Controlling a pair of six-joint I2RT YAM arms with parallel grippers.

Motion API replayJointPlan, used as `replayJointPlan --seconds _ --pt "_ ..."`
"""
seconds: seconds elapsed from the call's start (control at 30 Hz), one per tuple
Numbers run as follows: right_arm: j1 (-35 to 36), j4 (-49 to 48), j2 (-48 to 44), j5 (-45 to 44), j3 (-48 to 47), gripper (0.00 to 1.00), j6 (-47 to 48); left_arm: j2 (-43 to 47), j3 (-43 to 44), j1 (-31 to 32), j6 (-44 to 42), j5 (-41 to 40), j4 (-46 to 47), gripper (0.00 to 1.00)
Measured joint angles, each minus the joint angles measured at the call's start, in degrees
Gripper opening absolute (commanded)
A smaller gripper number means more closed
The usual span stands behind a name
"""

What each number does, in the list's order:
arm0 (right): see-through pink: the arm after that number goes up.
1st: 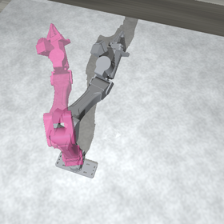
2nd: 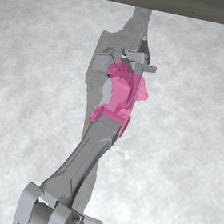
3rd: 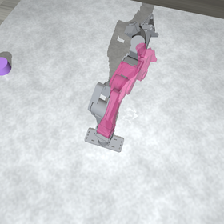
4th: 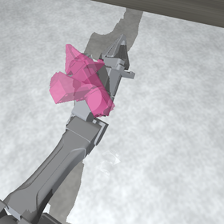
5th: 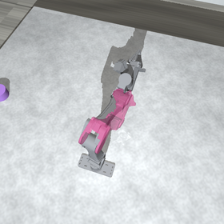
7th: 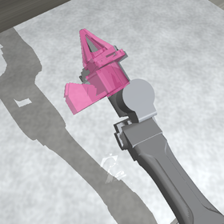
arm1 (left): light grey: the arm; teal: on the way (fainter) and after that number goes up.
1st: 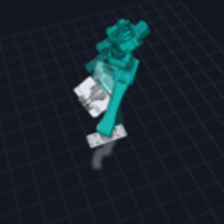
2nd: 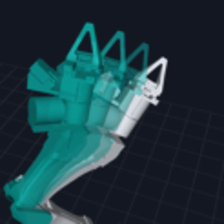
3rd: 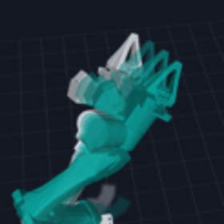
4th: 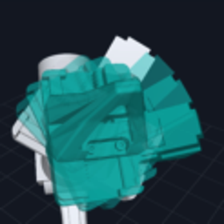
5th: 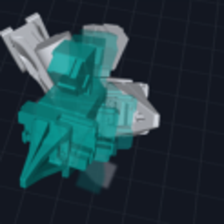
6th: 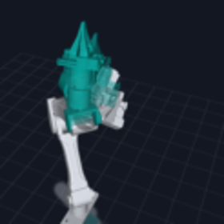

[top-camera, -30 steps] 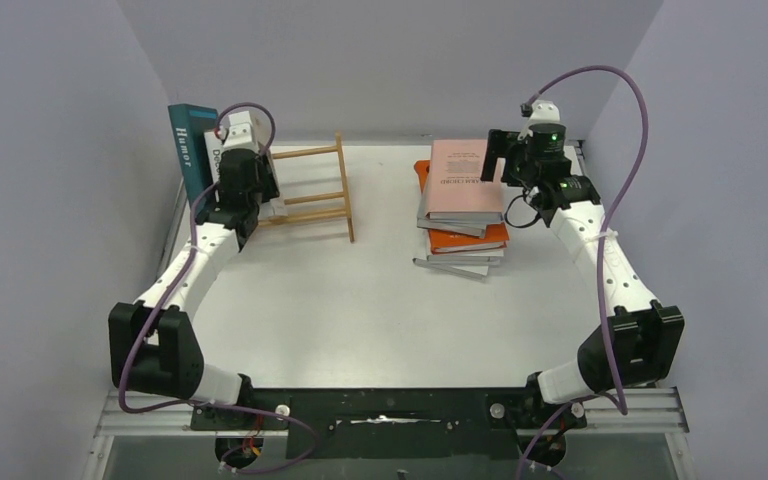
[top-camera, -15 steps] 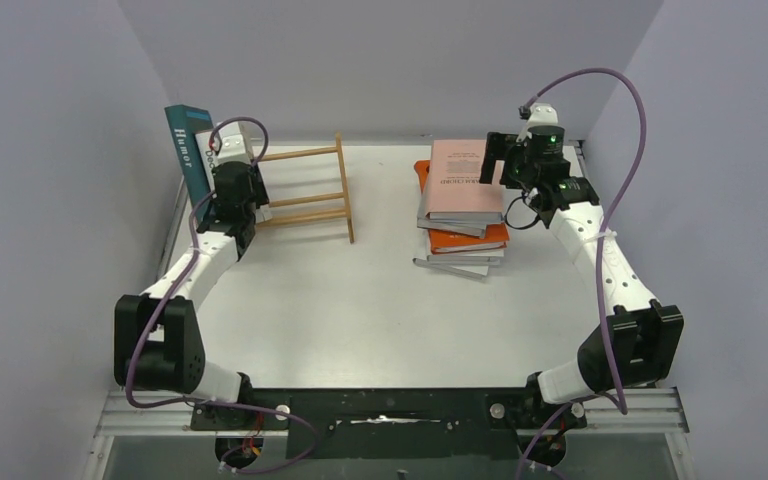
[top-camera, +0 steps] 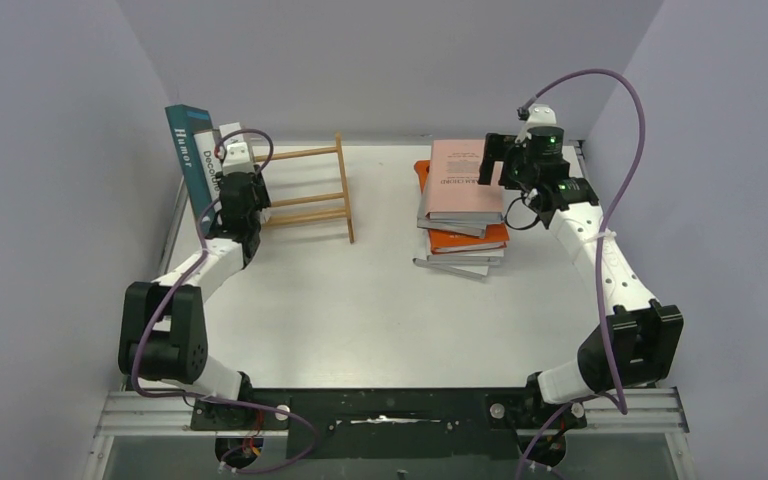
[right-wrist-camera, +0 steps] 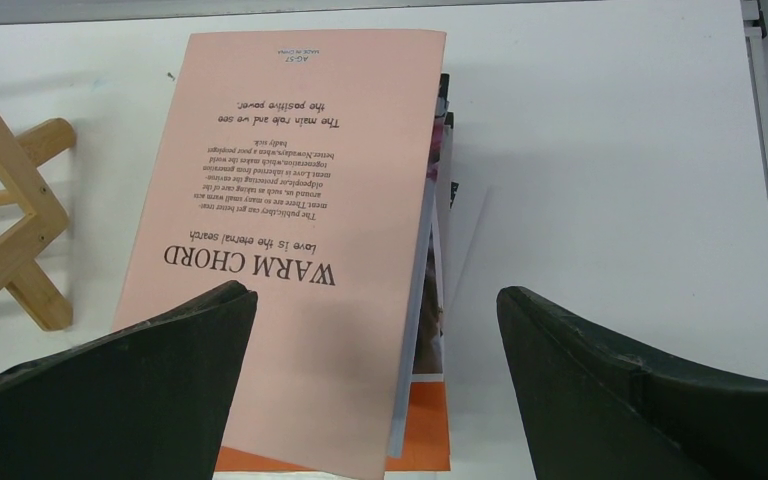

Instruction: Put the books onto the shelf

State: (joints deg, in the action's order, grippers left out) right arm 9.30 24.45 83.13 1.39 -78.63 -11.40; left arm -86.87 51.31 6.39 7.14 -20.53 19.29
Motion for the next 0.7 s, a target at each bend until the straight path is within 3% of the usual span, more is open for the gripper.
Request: replayJointPlan --seconds 0.1,0.23,0.33,0.5,0.7 --pt "0.00 -0.24 0.00 0.17 0.79 0.98 0.00 -0.02 -1.38 0.00 -0.35 -0.02 2.40 0.06" --pt "0.00 -0.17 0.00 0.24 1.77 0.98 -0.02 -0.28 -1.57 0.02 -0.52 -0.09 3.26 0.29" --pt "0.00 -0.26 0.00 0.37 1.84 0.98 -0.02 -0.28 -1.68 0.02 -0.52 -0.07 3.43 0.59" --pt "0.00 -0.28 0.00 0.42 1.86 0.98 -0.02 0.52 -1.68 0.28 -0.66 -0.76 3.63 0.70" --pt "0.00 -0.35 0.00 0.59 1.86 0.98 -0.22 5.44 -0.85 1.09 -1.97 -2.97 2.62 0.70"
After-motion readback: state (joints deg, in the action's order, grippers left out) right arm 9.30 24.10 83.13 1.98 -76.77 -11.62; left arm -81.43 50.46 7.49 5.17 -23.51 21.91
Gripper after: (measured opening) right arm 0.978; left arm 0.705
